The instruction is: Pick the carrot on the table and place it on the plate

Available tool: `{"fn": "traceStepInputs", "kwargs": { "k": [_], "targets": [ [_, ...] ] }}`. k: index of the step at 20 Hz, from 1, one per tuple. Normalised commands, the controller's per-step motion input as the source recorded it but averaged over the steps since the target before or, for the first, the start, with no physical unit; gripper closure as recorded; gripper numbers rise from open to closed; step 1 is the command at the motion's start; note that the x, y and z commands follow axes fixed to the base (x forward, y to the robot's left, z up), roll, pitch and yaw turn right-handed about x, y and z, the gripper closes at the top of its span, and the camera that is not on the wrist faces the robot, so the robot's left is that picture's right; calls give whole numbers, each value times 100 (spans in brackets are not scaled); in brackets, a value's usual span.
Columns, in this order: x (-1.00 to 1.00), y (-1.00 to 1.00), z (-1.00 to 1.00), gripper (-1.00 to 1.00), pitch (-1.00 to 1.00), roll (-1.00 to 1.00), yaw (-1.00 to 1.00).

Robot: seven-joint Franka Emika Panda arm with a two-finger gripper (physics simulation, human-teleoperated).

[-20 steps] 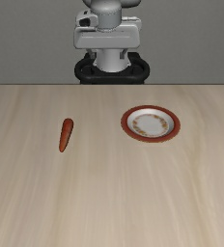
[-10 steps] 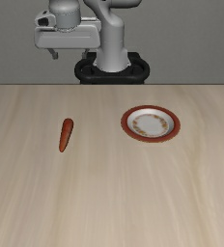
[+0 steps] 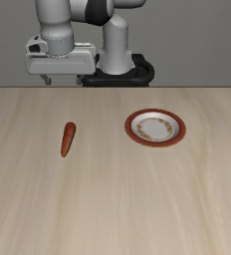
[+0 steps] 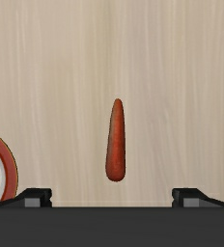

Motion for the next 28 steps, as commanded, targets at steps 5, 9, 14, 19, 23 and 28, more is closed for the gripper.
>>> {"fn": "traceStepInputs", "kwargs": {
  "k": [5, 9, 14, 19, 23, 28],
  "targets": [
    [0, 0, -100, -100, 0, 0, 0],
    [0, 0, -100, -100, 0, 0, 0],
    [0, 0, -100, -100, 0, 0, 0],
    [0, 0, -60, 100, 0, 0, 0],
    [0, 0, 0, 100, 0, 0, 0],
    [0, 0, 60, 100, 0, 0, 0]
  ]
}}
